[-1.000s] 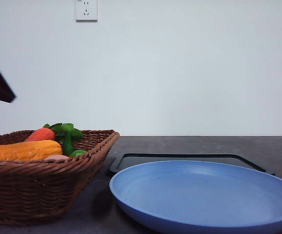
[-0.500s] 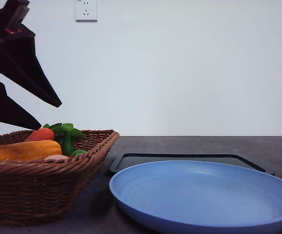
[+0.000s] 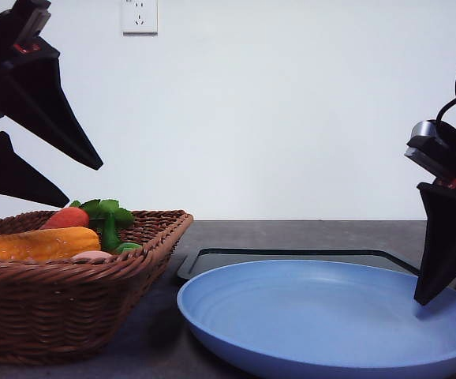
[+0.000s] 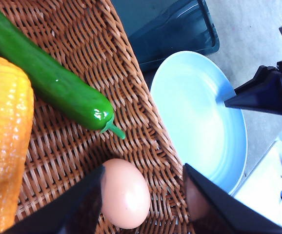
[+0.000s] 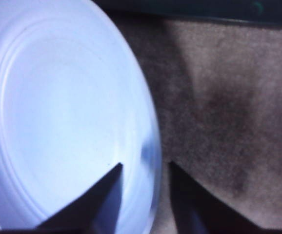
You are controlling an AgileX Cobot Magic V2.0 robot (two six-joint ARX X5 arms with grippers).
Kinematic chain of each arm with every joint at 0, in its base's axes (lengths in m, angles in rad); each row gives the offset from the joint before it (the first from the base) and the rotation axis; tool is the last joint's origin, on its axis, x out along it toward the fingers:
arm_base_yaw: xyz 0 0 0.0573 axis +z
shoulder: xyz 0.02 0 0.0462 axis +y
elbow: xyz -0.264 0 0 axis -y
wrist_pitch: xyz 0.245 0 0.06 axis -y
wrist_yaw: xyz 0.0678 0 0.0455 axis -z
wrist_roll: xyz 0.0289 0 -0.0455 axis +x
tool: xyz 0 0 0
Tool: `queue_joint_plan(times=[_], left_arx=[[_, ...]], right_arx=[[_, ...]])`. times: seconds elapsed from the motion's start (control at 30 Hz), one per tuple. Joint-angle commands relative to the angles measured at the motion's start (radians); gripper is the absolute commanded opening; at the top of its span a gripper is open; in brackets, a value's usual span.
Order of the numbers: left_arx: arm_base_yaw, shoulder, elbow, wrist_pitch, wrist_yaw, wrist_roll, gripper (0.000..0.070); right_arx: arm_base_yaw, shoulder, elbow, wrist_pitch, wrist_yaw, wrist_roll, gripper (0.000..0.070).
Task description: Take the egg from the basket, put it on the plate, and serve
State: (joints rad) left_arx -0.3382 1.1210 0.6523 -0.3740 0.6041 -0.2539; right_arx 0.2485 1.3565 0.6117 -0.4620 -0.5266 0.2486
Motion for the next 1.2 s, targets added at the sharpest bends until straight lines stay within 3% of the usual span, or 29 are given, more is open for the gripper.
queue_joint_plan(times=[0.0, 0.07, 0.3, 0.47, 0.53, 0.6, 0.9, 1.17], left_arx=[[-0.005, 0.01, 0.015, 0.006, -0.003, -0.001, 0.0325], [-0.005, 0.01, 0.015, 0.005, -0.003, -0.001, 0.0325], [-0.012, 0.01, 0.015, 0.0, -0.003, -0.013, 0.0328], [-0.052, 0.01, 0.015, 0.0, -0.003, -0.048, 0.0441], [-0.077, 0.01, 0.015, 0.0, -0.008, -0.058, 0.0448], [-0.107, 0.01, 0.015, -0.002, -0.039, -0.078, 0.0442], [-0.244, 0.013, 0.015, -0.023, -0.34, -0.087, 0.0442], [-0.26, 0.075, 0.015, -0.022, -0.369, -0.088, 0.0441]], right_arx=[[0.005, 0.011, 0.009, 0.011, 0.001, 0.014, 0.005], [0.004, 0.011, 0.009, 0.01, 0.001, 0.014, 0.0001], [-0.001, -0.014, 0.009, -0.004, 0.003, 0.014, 0.0], [-0.023, -0.074, 0.009, -0.05, 0.004, 0.013, 0.0], [-0.036, -0.106, 0.009, -0.071, 0.007, 0.012, 0.0], [-0.051, -0.141, 0.009, -0.087, 0.01, 0.012, 0.0], [-0.102, -0.262, 0.009, -0.123, 0.011, 0.013, 0.0], [-0.108, -0.293, 0.009, -0.135, 0.012, 0.012, 0.0]])
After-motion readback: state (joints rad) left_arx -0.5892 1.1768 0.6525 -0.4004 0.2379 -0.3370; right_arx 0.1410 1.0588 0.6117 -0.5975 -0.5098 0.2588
